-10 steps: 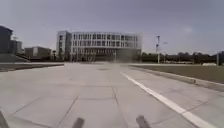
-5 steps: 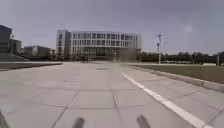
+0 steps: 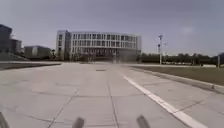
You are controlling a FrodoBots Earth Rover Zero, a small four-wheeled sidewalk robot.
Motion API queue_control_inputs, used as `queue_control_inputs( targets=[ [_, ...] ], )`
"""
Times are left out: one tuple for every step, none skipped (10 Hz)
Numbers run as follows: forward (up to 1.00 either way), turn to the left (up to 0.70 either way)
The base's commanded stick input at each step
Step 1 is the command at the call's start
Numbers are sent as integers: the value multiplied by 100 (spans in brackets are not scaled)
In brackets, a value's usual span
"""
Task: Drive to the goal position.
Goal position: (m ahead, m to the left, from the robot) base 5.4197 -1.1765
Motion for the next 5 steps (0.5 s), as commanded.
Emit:
queue_control_inputs(
  targets=[
    [70, 0],
    [70, 0],
    [70, 0],
    [70, 0],
    [70, 0]
  ],
)
